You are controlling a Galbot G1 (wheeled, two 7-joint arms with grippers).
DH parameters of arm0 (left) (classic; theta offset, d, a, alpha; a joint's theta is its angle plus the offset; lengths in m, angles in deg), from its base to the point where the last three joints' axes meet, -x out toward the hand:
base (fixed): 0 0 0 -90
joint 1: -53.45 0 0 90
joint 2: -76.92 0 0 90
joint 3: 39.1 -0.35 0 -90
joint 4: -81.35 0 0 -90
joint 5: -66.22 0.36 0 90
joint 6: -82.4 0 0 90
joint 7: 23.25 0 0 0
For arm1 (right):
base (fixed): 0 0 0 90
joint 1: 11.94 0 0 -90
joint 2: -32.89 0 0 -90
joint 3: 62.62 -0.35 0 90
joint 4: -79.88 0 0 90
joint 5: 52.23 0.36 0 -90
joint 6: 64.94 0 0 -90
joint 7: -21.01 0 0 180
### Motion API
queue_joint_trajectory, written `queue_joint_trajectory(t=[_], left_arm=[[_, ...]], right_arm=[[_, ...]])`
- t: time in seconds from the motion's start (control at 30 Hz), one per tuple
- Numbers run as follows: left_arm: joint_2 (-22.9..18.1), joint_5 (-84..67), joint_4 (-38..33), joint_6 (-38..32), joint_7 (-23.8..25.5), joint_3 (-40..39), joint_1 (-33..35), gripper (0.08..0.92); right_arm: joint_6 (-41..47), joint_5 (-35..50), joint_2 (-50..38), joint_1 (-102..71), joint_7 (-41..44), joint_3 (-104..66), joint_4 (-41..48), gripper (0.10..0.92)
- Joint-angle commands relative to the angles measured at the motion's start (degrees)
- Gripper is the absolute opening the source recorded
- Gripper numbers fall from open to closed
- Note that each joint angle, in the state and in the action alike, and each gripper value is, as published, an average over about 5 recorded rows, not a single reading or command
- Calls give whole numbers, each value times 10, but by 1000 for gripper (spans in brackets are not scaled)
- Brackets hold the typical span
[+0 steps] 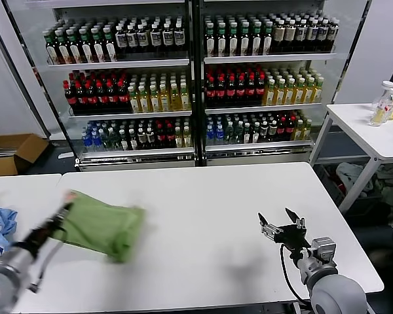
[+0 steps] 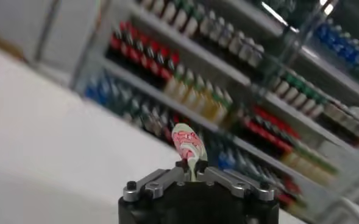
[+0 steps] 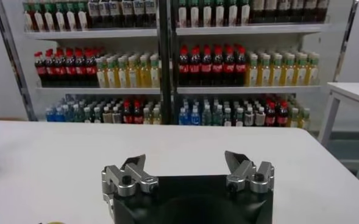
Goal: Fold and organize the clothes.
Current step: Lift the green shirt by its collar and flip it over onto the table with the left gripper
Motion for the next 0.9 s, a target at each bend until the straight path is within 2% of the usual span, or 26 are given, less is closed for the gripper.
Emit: queue_joint_trajectory(t=[0.03, 0.1, 0.23, 0.33, 0.5, 0.63, 0.77, 0.9], left_arm=[[55, 417, -58, -81, -8, 18, 37, 109], [23, 551, -42, -112, -7, -72, 36, 109], [-39, 794, 56, -179, -22, -228, 15, 109], [-73, 907, 106, -213, -41, -280, 4, 109], [-106, 1050, 69, -218, -47, -334, 39, 109], [-115, 1069, 30, -197, -42, -384, 59, 109], [-122, 977, 15, -162, -32, -433, 36, 109], [-128, 866, 32, -137, -35, -469, -3, 109]], right_arm=[[-1, -2, 6, 3, 0, 2, 1, 823], [-2, -3, 9, 1, 1, 2, 0, 823], [-5, -7, 13, -2, 2, 2, 0, 823], [-7, -9, 18, -1, 2, 2, -2, 823], [-7, -11, 22, -2, 3, -1, -9, 823], [-7, -9, 19, -6, 3, -8, -14, 822], [-7, -8, 19, -10, 3, -11, -18, 823], [-6, -9, 20, -13, 3, -11, -22, 823]])
